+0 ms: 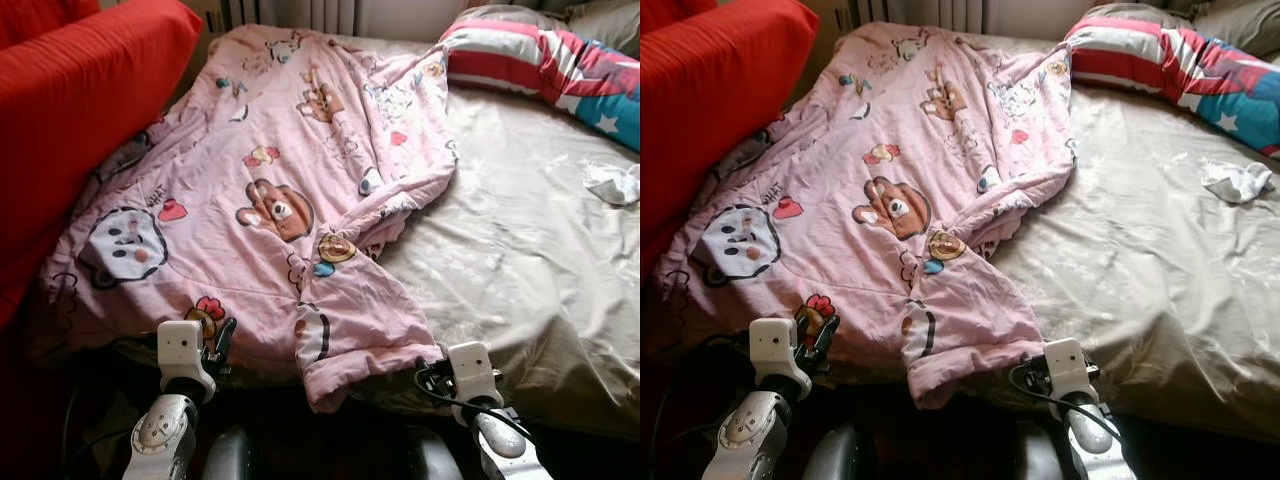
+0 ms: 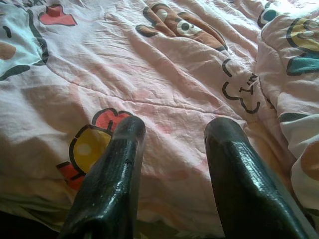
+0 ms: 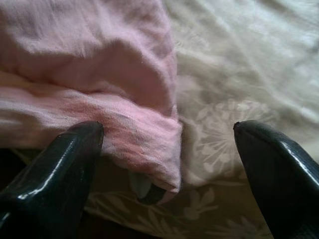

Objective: Clean up the room

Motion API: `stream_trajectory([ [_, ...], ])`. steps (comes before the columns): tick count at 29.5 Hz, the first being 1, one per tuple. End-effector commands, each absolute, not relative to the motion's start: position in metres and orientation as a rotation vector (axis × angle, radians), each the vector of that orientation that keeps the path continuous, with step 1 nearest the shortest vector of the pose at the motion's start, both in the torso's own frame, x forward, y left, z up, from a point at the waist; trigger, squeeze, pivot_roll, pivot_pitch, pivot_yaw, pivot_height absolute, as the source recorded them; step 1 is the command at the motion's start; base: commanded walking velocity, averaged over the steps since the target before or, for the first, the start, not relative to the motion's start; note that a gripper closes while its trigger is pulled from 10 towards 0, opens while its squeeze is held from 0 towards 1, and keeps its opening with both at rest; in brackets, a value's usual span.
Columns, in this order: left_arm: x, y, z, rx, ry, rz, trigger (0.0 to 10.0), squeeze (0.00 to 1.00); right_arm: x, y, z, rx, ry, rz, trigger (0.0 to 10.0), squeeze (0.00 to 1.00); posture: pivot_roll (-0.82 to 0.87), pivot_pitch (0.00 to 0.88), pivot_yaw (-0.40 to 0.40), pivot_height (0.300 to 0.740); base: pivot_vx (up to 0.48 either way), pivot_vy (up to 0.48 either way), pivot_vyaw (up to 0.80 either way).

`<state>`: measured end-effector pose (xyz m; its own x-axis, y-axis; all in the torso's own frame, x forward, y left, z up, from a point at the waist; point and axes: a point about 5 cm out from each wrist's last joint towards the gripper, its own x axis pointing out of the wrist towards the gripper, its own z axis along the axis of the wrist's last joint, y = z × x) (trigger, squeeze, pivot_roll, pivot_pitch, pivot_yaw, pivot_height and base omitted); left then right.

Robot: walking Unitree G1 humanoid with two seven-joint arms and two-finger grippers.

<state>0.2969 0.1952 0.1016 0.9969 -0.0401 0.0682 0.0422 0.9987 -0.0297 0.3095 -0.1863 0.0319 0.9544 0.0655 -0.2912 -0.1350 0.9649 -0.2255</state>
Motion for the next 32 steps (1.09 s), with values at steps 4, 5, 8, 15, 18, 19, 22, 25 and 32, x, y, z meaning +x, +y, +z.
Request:
stream_trajectory([
  [4, 0.290, 0.200, 0.098, -0.024, -0.042, -0.032, 10.0, 0.00, 0.304, -0.183, 0.017, -0.246, 0.387, 0.097, 10.0, 0.00, 0.11, 0.294, -0.015, 0.568, 0.000, 0.000, 0.00],
  [5, 0.289, 0.200, 0.098, -0.024, -0.041, -0.032, 10.0, 0.00, 0.305, -0.182, 0.017, -0.245, 0.387, 0.097, 10.0, 0.00, 0.11, 0.294, -0.015, 0.568, 0.000, 0.000, 0.00],
  [8, 0.288, 0.201, 0.097, -0.021, -0.038, -0.032, 10.0, 0.00, 0.306, -0.180, 0.015, -0.245, 0.412, 0.091, 10.0, 0.00, 0.12, 0.295, -0.011, 0.568, 0.000, 0.000, 0.00],
  [15, 0.289, 0.201, 0.099, -0.015, -0.036, -0.037, 10.0, 0.00, 0.305, -0.179, 0.012, -0.255, 0.429, 0.102, 10.0, 0.00, 0.12, 0.292, -0.005, 0.568, 0.000, 0.000, 0.00],
  [18, 0.290, 0.201, 0.099, -0.015, -0.035, -0.038, 10.0, 0.00, 0.309, -0.181, 0.022, -0.235, 0.341, 0.086, 10.0, 0.00, 0.12, 0.289, -0.002, 0.568, 0.000, 0.000, 0.00],
  [19, 0.291, 0.200, 0.099, -0.015, -0.035, -0.041, 10.0, 0.00, 0.313, -0.183, 0.030, -0.228, 0.286, 0.069, 10.0, 0.00, 0.12, 0.285, -0.001, 0.568, 0.000, 0.000, 0.00],
  [22, 0.291, 0.199, 0.099, -0.014, -0.036, -0.044, 10.0, 0.00, 0.319, -0.185, 0.042, -0.210, 0.204, 0.044, 10.0, 0.00, 0.12, 0.279, -0.001, 0.568, 0.000, 0.000, 0.00],
  [25, 0.292, 0.200, 0.100, -0.013, -0.037, -0.044, 10.0, 0.00, 0.323, -0.184, 0.052, -0.189, 0.141, 0.039, 10.0, 0.00, 0.12, 0.277, -0.002, 0.568, 0.000, 0.000, 0.00],
  [32, 0.292, 0.200, 0.100, -0.011, -0.038, -0.043, 10.0, 0.00, 0.325, -0.179, 0.062, -0.161, 0.068, 0.084, 10.0, 0.00, 0.12, 0.271, -0.004, 0.568, 0.000, 0.000, 0.00],
])
